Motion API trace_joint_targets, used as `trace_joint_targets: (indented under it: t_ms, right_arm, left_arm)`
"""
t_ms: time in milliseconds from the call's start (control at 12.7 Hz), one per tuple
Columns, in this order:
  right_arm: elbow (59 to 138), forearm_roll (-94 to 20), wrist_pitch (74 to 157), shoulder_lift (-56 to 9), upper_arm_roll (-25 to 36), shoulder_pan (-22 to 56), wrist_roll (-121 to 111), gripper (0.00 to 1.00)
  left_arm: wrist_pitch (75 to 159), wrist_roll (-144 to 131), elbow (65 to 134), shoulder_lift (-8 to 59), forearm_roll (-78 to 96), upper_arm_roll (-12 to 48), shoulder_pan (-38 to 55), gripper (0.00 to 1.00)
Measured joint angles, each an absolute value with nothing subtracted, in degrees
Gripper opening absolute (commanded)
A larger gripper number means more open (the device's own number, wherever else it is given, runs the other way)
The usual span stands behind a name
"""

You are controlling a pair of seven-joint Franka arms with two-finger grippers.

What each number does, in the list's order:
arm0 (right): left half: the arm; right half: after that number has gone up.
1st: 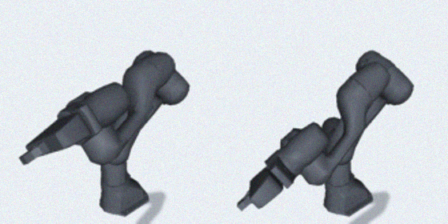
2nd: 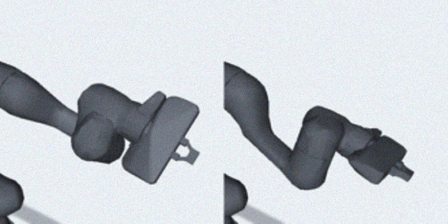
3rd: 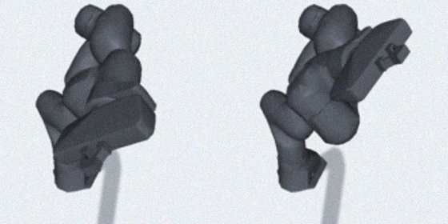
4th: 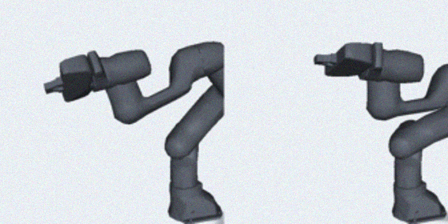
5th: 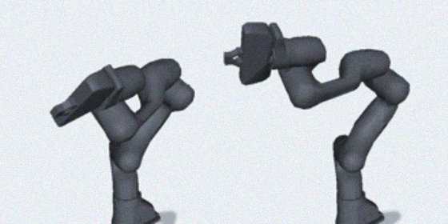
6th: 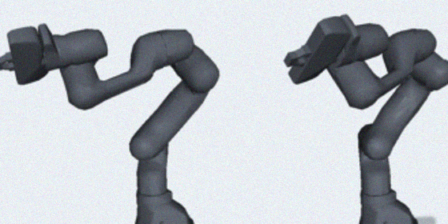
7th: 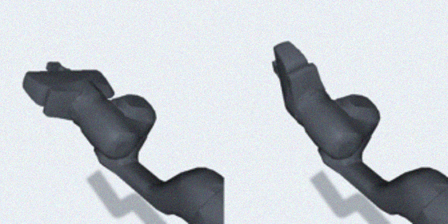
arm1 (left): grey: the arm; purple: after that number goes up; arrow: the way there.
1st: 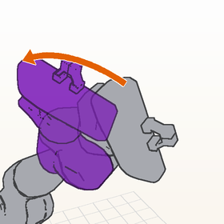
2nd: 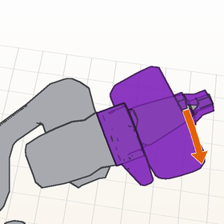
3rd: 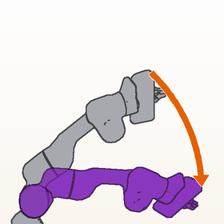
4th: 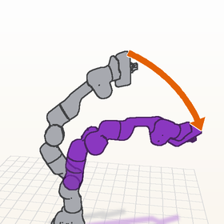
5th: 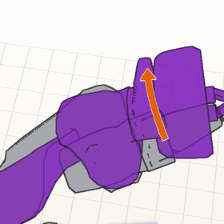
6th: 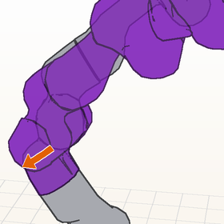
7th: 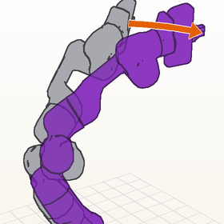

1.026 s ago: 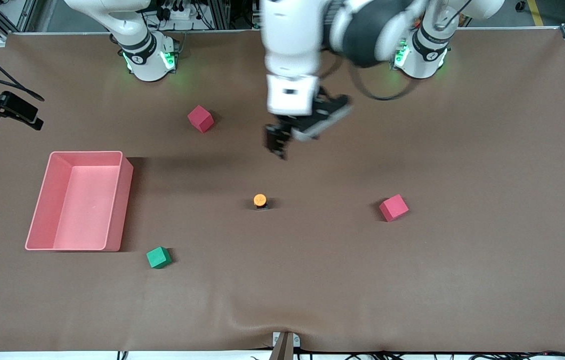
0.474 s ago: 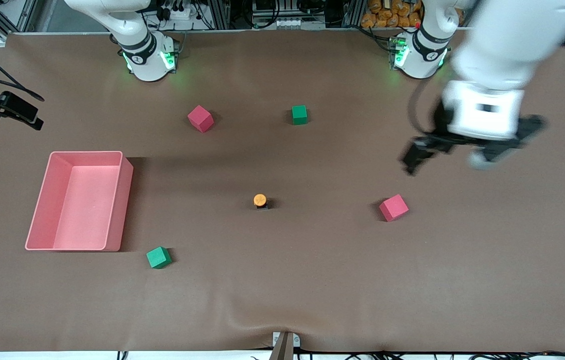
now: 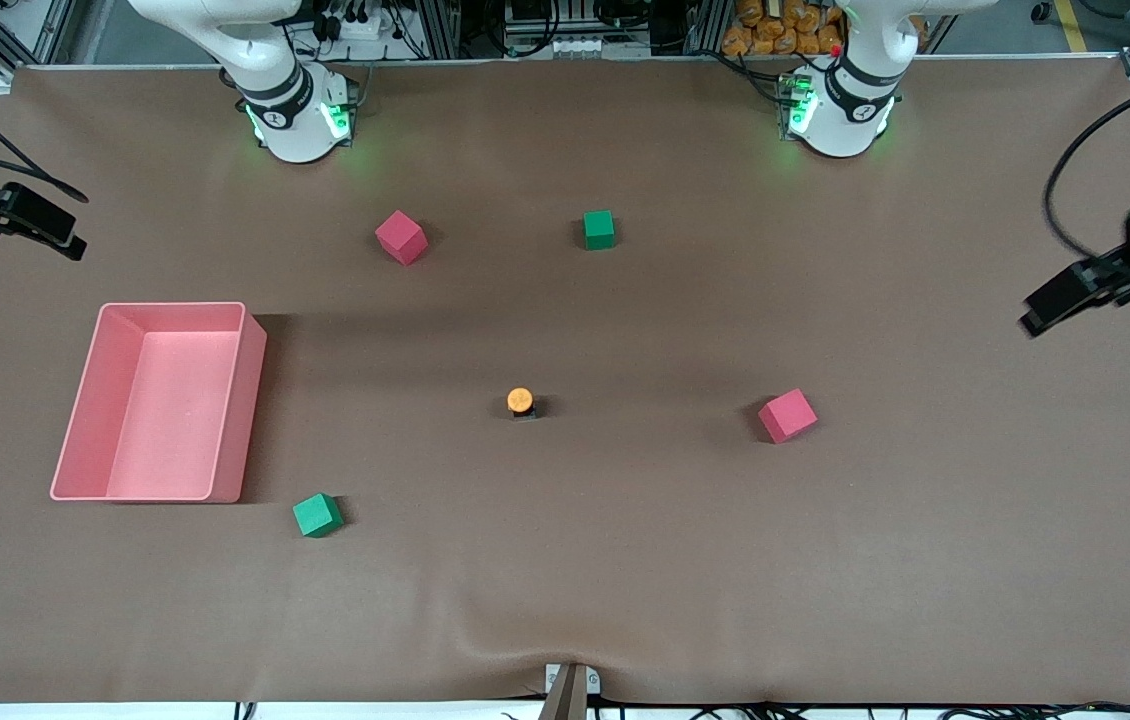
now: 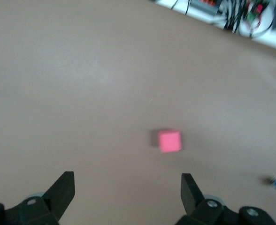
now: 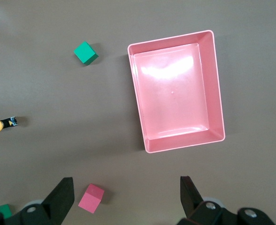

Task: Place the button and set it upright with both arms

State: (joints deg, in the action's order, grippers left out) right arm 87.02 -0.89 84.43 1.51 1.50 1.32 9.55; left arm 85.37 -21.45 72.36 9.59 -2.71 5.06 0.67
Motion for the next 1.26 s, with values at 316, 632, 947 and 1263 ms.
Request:
trace_joint_targets:
  t_ms: [316, 632, 947, 1263]
  right_arm:
    - [87.03, -0.89, 84.00, 1.51, 1.57, 1.30, 9.55, 1.00]
    - [87.04, -0.89, 83.68, 1.51, 1.82, 1.14, 9.55, 1.00]
    - [87.05, -0.89, 83.64, 1.51, 1.89, 1.12, 9.55, 1.00]
    - [87.05, -0.89, 83.61, 1.51, 1.90, 1.11, 9.55, 1.00]
  left_arm:
    - [81.48, -8.76, 78.01, 4.26, -0.56, 0.76, -0.48, 1.00]
    - [81.34, -7.68, 89.00, -4.72, 1.52, 0.59, -1.43, 1.00]
    - [81.31, -7.68, 92.92, -9.08, 1.44, 0.61, -0.64, 1.00]
    - [81.54, -7.69, 91.44, -9.04, -0.59, 1.35, 0.79, 1.00]
